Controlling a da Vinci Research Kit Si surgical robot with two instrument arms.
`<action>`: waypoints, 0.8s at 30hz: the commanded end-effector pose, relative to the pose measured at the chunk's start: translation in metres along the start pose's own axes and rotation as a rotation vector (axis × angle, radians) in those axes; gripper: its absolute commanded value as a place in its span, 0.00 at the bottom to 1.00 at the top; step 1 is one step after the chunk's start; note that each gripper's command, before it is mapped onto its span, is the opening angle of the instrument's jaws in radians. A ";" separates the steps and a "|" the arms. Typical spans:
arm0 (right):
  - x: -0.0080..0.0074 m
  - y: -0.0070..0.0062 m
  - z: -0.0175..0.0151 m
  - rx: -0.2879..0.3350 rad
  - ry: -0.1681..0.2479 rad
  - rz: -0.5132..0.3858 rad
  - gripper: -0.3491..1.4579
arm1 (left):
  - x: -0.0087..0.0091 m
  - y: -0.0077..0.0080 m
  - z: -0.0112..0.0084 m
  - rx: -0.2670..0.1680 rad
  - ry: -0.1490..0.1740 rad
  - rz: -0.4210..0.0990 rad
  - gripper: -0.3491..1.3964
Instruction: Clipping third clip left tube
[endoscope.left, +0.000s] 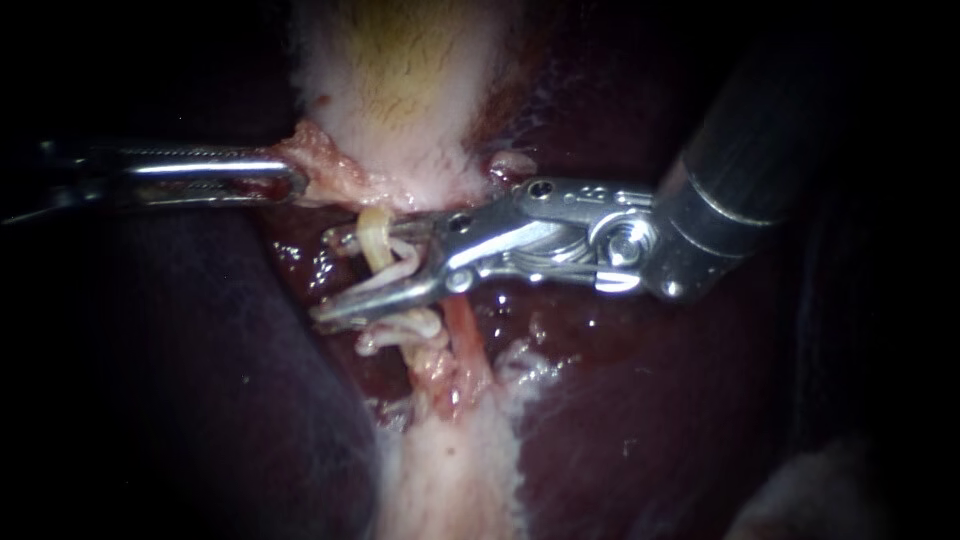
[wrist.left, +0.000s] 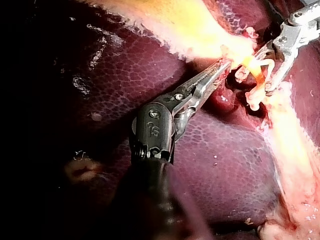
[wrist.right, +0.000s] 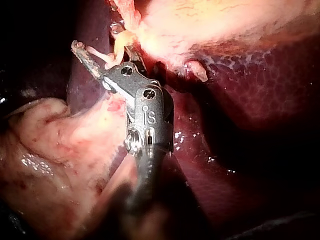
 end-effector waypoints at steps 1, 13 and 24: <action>0.0003 -0.0001 -0.0001 0.001 0.002 0.000 0.46 | 0.0000 0.0000 0.0000 0.000 0.000 0.000 0.00; 0.0003 0.0002 -0.0009 -0.005 0.012 0.089 0.41 | 0.0000 -0.0001 0.0000 -0.001 0.000 0.000 0.00; 0.0001 0.0003 -0.0027 -0.035 0.031 0.175 0.12 | 0.0000 -0.0001 0.0001 0.000 0.000 0.000 0.00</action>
